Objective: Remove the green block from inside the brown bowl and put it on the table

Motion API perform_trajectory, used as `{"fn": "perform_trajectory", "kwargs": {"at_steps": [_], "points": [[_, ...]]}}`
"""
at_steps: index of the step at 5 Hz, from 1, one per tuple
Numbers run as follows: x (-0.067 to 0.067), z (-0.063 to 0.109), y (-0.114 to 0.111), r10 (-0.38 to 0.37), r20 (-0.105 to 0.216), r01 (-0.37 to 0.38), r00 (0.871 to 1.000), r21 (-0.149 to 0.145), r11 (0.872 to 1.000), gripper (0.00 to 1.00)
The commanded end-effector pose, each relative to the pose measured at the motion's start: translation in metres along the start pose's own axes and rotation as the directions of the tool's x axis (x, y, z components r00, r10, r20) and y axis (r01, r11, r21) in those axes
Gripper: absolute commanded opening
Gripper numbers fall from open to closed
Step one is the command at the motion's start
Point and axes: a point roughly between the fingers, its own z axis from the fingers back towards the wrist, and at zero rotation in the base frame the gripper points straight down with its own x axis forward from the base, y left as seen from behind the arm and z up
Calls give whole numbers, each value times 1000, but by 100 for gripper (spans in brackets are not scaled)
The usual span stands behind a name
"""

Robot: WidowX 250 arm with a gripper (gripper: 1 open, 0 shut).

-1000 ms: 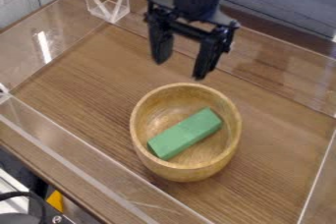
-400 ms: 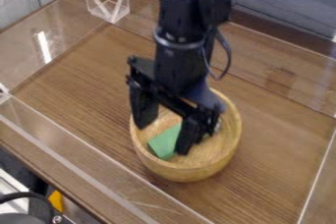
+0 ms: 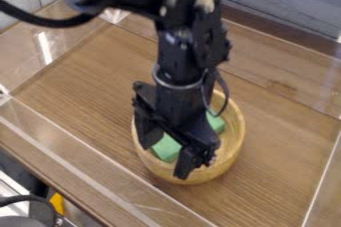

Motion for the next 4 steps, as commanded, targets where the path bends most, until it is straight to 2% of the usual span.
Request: {"fn": "perform_trajectory", "kwargs": {"at_steps": [1, 3, 4], "points": [[12, -7, 14, -16, 44, 15, 999, 11, 1000, 100], [22, -6, 31, 23, 53, -24, 998, 15, 1000, 100], [25, 2, 35, 10, 57, -11, 998, 14, 1000, 100]]}}
